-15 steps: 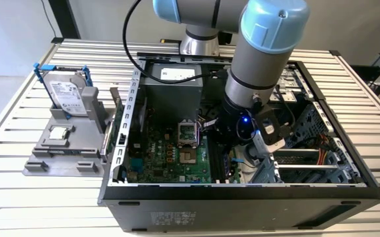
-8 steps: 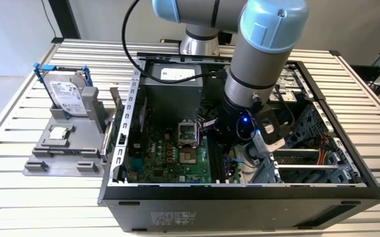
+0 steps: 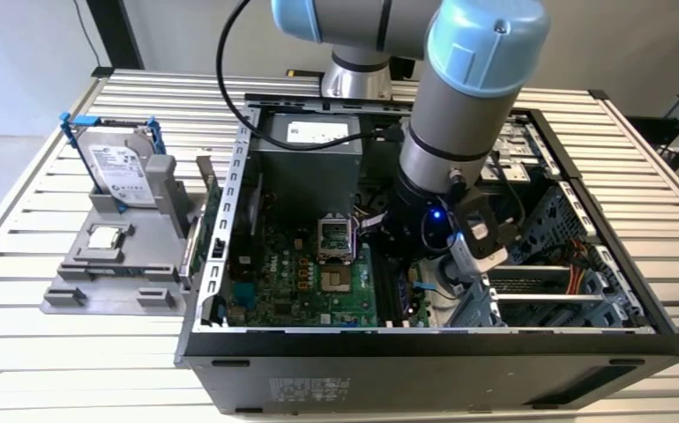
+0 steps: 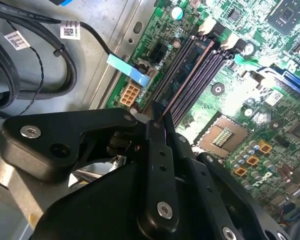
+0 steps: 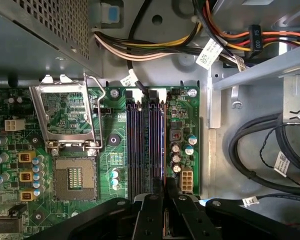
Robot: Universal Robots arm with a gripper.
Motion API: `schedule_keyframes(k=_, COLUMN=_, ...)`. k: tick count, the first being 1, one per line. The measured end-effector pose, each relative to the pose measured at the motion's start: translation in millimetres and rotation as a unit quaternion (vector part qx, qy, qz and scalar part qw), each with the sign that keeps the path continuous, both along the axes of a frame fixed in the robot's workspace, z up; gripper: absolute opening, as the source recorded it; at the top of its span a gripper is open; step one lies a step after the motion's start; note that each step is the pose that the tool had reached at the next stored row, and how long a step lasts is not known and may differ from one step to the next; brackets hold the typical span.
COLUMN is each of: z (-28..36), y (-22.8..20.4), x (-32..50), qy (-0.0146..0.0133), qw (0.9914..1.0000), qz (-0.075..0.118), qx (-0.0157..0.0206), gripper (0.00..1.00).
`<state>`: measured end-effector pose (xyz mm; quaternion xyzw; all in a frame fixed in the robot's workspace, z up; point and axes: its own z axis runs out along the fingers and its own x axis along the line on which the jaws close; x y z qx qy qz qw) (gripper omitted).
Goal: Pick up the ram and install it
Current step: 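Insert the ram into the slot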
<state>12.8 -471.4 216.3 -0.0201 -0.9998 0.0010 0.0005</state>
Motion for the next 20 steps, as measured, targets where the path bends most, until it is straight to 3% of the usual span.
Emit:
schedule_keyframes(k=8, z=-4.1, y=0.2, x=0.7, qy=0.0036, qw=0.99999, qz=0.0, qx=-0.0003, gripper=0.0)
schedule_keyframes(k=20, z=-6.4, y=0.3, x=0.7, qy=0.0062, qw=0.99998, qz=0.0, qx=-0.0002, gripper=0.0)
